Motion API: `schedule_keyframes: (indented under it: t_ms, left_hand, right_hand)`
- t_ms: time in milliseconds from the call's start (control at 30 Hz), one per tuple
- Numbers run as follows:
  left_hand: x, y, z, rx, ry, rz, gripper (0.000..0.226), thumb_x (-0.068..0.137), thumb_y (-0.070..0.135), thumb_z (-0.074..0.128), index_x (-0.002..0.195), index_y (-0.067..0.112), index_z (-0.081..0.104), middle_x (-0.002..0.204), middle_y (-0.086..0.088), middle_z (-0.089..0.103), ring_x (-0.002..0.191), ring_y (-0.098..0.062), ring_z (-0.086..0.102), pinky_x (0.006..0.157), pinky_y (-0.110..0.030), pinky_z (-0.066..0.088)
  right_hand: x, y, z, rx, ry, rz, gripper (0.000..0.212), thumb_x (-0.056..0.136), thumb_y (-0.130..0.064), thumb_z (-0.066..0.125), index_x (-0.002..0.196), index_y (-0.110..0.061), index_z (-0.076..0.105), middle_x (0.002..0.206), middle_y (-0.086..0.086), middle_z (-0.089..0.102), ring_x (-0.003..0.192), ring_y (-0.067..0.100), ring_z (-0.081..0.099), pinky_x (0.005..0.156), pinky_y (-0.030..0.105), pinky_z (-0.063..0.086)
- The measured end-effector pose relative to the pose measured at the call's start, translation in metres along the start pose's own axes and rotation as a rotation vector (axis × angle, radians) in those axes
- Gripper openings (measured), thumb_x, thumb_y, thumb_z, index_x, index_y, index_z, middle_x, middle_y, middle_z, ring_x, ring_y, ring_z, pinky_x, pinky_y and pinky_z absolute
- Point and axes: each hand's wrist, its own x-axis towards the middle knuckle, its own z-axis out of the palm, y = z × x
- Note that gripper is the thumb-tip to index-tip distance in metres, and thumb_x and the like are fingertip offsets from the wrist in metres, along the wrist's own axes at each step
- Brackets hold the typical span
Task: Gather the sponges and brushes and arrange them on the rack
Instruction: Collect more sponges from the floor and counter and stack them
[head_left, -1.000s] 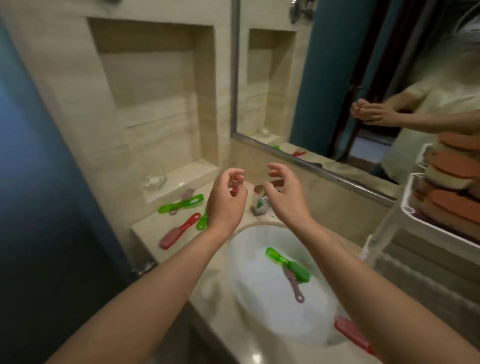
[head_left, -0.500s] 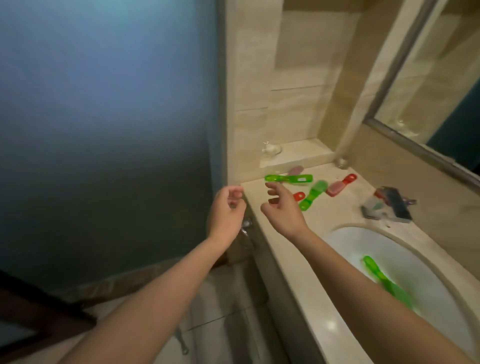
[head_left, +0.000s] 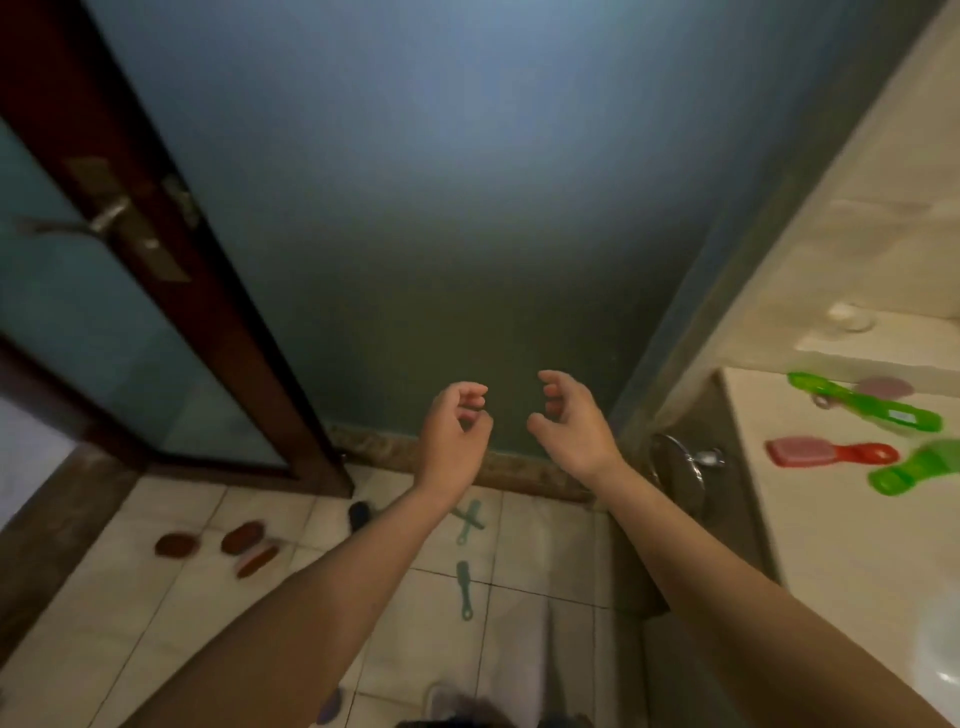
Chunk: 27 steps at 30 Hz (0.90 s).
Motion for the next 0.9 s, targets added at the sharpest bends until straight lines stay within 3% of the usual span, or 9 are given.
schedule_keyframes:
  t_ms: [100, 300, 467, 633, 700, 767, 900]
  left_hand:
    - [-0.002, -0.02, -0.039, 0.022, 0.09, -0.024, 0.03, 0.087, 0.008, 0.057, 0.104, 0.032, 0.055, 0.103, 0.009, 0.059, 0.086, -0.001, 0.056, 0.073, -0.007, 0.042]
    - [-0.015, -0.059, -0.111, 0.01, 0.305, -0.093, 0.035, 0.086, 0.008, 0.057, 0.099, 0.04, 0.053, 0.104, 0.007, 0.059, 0.089, -0.008, 0.059, 0.082, -0.023, 0.048]
    - [-0.035, -0.092, -0.151, 0.037, 0.414, -0.206, 0.035, 0.086, 0.01, 0.06, 0.102, 0.04, 0.053, 0.11, 0.006, 0.059, 0.094, -0.002, 0.058, 0.082, -0.019, 0.047]
    - [-0.033, -0.125, -0.163, 0.061, 0.424, -0.301, 0.033, 0.087, 0.011, 0.062, 0.114, 0.029, 0.055, 0.114, 0.005, 0.059, 0.098, -0.005, 0.058, 0.085, -0.025, 0.049]
    - [-0.024, -0.139, -0.161, 0.075, 0.398, -0.333, 0.035, 0.086, 0.01, 0.062, 0.115, 0.029, 0.054, 0.114, 0.005, 0.058, 0.096, -0.002, 0.057, 0.085, -0.025, 0.049]
    - [-0.014, -0.159, -0.154, 0.078, 0.362, -0.376, 0.039, 0.085, 0.01, 0.064, 0.114, 0.032, 0.052, 0.114, 0.007, 0.057, 0.097, -0.001, 0.056, 0.086, -0.025, 0.049]
    - [0.009, -0.217, -0.133, 0.126, 0.29, -0.449, 0.043, 0.083, 0.02, 0.07, 0.122, 0.027, 0.053, 0.116, 0.011, 0.054, 0.101, 0.0, 0.053, 0.088, -0.025, 0.048]
  right_hand:
    - [0.008, -0.022, 0.039, -0.004, -0.097, -0.051, 0.059, 0.088, -0.015, 0.062, 0.143, -0.019, 0.042, 0.139, 0.005, 0.045, 0.12, 0.016, 0.052, 0.099, 0.026, 0.042]
    - [0.019, -0.063, 0.113, -0.042, -0.341, -0.161, 0.06, 0.089, -0.015, 0.063, 0.144, -0.018, 0.04, 0.141, 0.004, 0.042, 0.124, 0.015, 0.048, 0.103, 0.027, 0.042]
    - [0.028, -0.076, 0.168, -0.071, -0.468, -0.206, 0.06, 0.086, -0.019, 0.067, 0.141, -0.02, 0.044, 0.136, 0.001, 0.043, 0.119, 0.015, 0.052, 0.106, 0.031, 0.042]
    - [0.064, -0.042, 0.219, -0.094, -0.607, -0.203, 0.062, 0.064, -0.034, 0.059, 0.126, -0.031, 0.054, 0.124, -0.003, 0.058, 0.11, 0.016, 0.062, 0.096, 0.045, 0.052]
    - [0.069, -0.043, 0.224, -0.107, -0.606, -0.151, 0.067, 0.072, -0.02, 0.066, 0.136, -0.029, 0.048, 0.136, -0.004, 0.048, 0.12, 0.016, 0.054, 0.105, 0.037, 0.045]
    - [0.084, -0.03, 0.235, -0.138, -0.615, -0.124, 0.07, 0.078, -0.009, 0.069, 0.141, -0.025, 0.043, 0.139, -0.002, 0.044, 0.125, 0.014, 0.049, 0.102, 0.025, 0.039]
    - [0.126, 0.017, 0.273, -0.183, -0.665, -0.119, 0.065, 0.081, -0.013, 0.068, 0.14, -0.024, 0.044, 0.138, 0.001, 0.048, 0.123, 0.013, 0.05, 0.096, 0.021, 0.039]
